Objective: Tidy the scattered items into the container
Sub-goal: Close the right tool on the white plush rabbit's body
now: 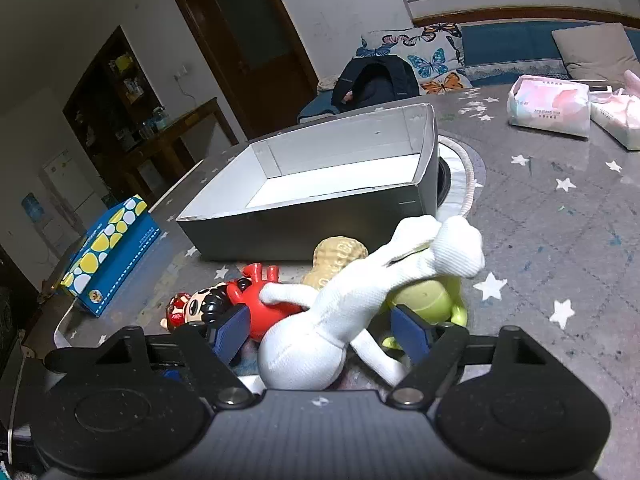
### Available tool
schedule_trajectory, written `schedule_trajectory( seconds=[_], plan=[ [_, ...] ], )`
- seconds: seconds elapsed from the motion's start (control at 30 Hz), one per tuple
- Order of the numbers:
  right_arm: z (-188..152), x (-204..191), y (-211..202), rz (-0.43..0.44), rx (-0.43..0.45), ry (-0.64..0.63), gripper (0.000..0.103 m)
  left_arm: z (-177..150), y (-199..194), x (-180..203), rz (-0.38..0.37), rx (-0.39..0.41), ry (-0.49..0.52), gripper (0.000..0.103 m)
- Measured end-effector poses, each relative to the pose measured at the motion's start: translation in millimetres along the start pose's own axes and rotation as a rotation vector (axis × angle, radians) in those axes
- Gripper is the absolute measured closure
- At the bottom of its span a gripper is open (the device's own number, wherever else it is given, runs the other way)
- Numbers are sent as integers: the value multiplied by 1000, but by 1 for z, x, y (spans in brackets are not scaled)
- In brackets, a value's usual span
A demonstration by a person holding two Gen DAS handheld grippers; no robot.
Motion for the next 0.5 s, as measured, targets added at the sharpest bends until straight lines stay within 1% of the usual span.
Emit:
schedule_trajectory(
  seconds=[0.17, 0.2, 0.3, 0.33, 0.43, 0.5],
  plan=[
    [0, 2, 7, 15, -15, 30, 33, -1, 3, -1, -23, -19, -15, 61],
    [0, 3, 9, 15, -18, 31, 36, 0, 2, -2, -29, -22, -22, 61],
    [-1, 6, 12, 19, -28, 50, 44, 2, -1, 1, -53, -17, -27, 61],
    [-2, 7, 13, 22, -28, 57, 45, 2, 0, 1, -58, -18, -25, 61],
    [-1, 7, 13, 24, -26, 61, 51, 0, 5, 4, -63, -29, -22, 61],
    [-1, 5, 13, 24, -27, 51, 55, 0, 5, 5, -59, -20, -8, 61]
  ],
)
Point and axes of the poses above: each gripper's, at about its wrist camera, not at the fingertips, and y roughly the way its jaws point, x to its right, z to its top, the point moved 10 cm from there along y, roughly the way its jaws point, and after that the axes turned 1 degree about y, right-handed, at the moved point
